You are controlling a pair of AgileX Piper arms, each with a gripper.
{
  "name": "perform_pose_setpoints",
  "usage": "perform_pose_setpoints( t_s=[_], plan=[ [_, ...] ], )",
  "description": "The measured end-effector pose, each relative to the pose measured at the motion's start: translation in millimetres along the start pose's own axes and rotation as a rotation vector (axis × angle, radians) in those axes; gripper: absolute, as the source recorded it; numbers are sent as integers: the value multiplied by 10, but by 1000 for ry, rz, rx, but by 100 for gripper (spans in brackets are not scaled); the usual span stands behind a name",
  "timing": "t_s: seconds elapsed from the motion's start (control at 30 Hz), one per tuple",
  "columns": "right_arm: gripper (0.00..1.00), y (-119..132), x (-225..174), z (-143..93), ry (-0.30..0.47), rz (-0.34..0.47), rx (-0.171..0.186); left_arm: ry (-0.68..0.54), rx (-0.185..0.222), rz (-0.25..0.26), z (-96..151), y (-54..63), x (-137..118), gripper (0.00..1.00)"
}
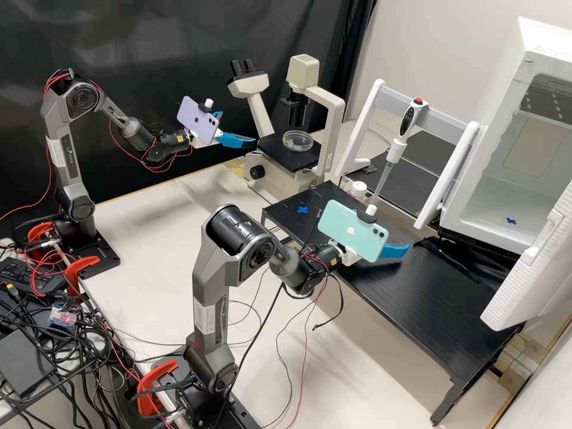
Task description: Move the petri dish to the bench
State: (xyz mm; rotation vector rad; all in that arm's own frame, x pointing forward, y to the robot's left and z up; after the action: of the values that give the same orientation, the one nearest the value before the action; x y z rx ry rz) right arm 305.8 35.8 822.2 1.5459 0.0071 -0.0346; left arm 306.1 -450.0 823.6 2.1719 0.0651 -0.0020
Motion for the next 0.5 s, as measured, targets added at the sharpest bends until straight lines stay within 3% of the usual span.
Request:
perform_pose_setpoints(
  t_s=[0.33,0.5],
  plan=[
    [100,0,0,0,0,0,0,0,0,0,0,0,0,100],
    [100,-26,-43,-45,25,-20,31,0,0,0,0,0,0,100]
  ],
)
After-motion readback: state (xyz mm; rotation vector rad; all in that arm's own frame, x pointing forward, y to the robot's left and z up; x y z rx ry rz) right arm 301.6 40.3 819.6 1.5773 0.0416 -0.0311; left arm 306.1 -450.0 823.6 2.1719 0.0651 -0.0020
